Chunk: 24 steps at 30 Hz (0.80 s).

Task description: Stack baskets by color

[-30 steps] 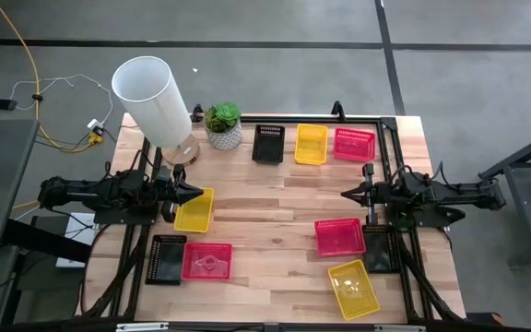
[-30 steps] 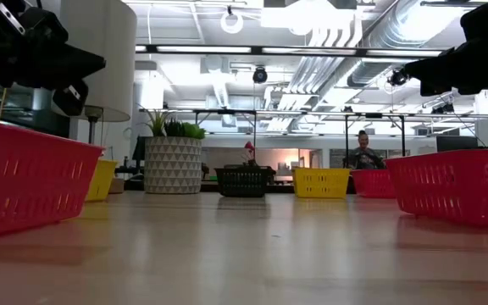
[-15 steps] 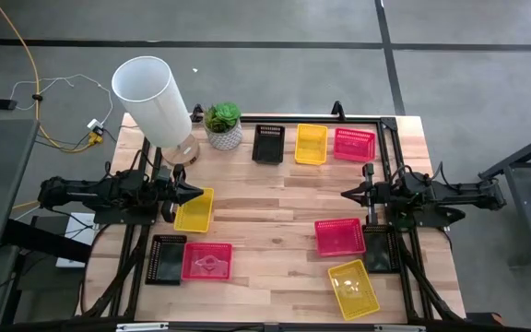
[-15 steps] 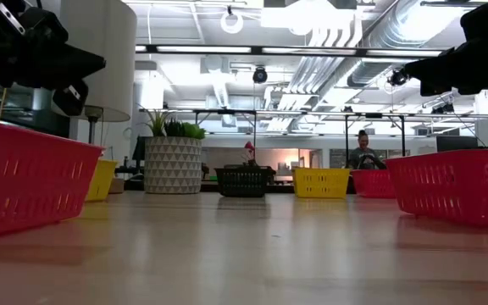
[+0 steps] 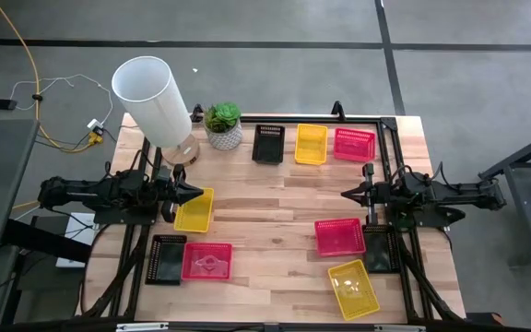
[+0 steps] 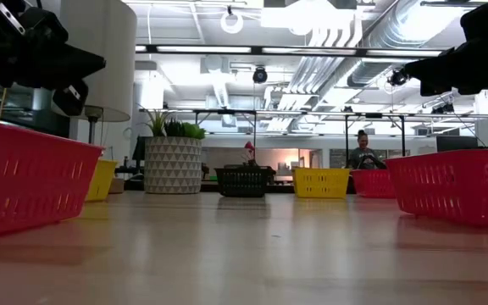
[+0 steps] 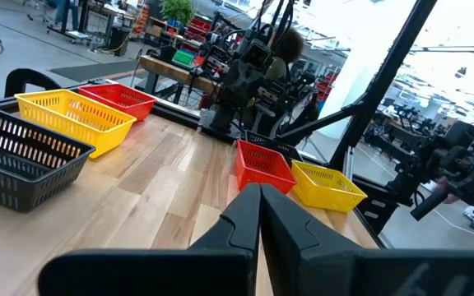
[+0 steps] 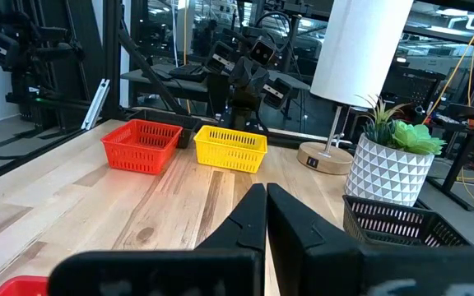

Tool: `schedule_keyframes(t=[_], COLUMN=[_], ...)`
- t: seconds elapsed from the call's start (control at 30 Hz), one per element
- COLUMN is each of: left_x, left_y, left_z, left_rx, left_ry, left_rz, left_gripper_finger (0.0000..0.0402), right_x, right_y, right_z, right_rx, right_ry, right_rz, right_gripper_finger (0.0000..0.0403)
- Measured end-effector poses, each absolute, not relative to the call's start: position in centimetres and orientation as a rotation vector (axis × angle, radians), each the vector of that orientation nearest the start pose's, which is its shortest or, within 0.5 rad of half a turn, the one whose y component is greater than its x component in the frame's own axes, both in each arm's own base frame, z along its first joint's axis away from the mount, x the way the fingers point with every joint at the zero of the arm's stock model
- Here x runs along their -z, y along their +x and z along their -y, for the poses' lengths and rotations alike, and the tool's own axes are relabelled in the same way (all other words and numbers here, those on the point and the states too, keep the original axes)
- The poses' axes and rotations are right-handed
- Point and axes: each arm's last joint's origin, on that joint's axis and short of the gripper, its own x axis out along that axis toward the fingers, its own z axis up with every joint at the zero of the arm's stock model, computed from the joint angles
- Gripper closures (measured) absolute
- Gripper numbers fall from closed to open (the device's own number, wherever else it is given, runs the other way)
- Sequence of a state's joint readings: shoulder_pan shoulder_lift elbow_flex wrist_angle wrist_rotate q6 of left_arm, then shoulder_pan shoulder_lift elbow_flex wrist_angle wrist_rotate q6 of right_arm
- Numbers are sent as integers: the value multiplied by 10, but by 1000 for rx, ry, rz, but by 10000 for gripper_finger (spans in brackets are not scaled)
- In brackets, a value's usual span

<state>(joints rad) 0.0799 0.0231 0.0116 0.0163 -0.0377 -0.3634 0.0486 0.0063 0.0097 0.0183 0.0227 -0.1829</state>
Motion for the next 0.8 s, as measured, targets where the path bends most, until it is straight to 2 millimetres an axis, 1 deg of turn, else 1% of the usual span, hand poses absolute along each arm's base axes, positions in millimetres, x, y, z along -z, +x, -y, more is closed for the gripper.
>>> schedule_keyframes(t=[0.67,0.8], left_x=[-167,-167], left_y=[98,98], left_z=[-9,-9], left_rx=[-115,-115], left_ry=[-363,-363], left_rz=[26,26], left_gripper_finger=[401,401], right_x=[-168,-168], right_y=[97,97], right_z=[-4,-4], right_rx=[-24,-24], right_ry=[-182,-152], right_rz=[24,24], right_gripper_finger=[402,402])
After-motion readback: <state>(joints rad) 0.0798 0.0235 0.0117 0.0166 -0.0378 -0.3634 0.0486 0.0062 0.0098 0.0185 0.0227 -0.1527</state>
